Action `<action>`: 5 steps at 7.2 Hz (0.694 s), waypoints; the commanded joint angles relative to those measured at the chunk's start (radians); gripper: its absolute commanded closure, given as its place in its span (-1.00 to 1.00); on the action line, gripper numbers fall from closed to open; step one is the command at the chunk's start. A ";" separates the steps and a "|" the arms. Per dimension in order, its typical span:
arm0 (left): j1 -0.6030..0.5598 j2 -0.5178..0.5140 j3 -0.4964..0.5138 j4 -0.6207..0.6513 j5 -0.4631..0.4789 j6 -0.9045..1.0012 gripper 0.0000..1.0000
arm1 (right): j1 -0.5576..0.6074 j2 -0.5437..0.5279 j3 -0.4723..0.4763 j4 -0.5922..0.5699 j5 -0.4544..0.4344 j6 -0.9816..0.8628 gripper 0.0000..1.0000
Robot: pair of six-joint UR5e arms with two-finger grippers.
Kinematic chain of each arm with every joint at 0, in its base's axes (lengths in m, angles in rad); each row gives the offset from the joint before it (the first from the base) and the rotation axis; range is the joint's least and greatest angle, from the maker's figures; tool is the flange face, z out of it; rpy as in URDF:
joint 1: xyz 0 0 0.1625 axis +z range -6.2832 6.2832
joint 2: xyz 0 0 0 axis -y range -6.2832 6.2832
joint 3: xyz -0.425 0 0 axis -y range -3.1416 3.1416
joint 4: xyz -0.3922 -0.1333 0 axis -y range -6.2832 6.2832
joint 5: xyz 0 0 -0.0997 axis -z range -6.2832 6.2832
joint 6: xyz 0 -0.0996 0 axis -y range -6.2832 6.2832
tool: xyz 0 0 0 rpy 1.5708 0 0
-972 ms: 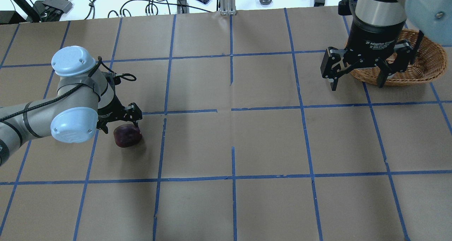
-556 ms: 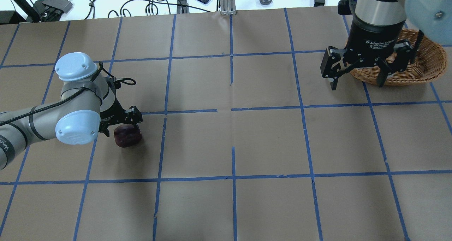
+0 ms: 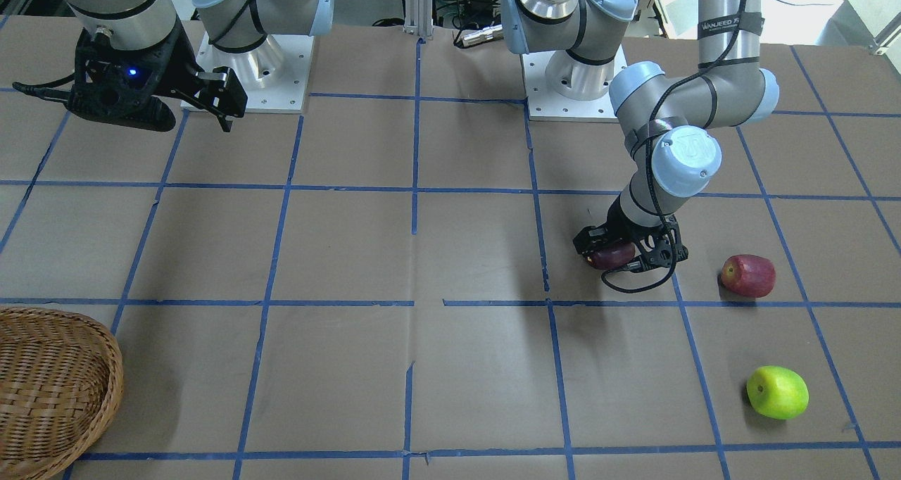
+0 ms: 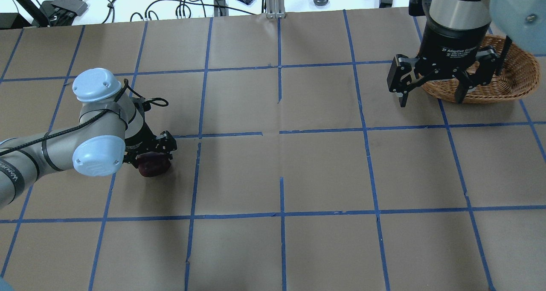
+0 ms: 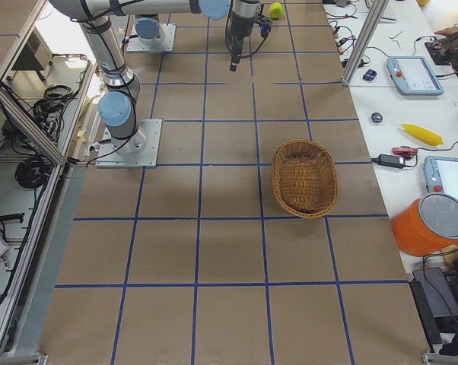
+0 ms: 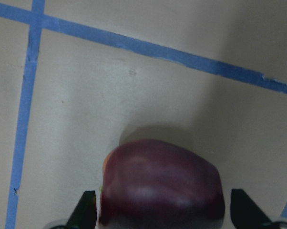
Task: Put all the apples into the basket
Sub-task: 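Close the left gripper around the dark purple apple, then carry the dark apple to the table center and open the left gripper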
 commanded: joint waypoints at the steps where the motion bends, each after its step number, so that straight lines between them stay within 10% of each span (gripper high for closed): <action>1: 0.000 -0.002 -0.004 -0.002 -0.014 0.009 -0.42 | 0.000 0.002 0.000 0.000 0.006 -0.001 -1.00; 2: -0.012 -0.008 0.014 -0.004 -0.019 -0.037 -0.01 | 0.000 -0.001 -0.001 0.004 0.014 -0.001 -1.00; 5: -0.183 -0.023 0.109 -0.015 -0.114 -0.478 0.03 | 0.000 -0.001 0.000 0.003 0.023 -0.033 -1.00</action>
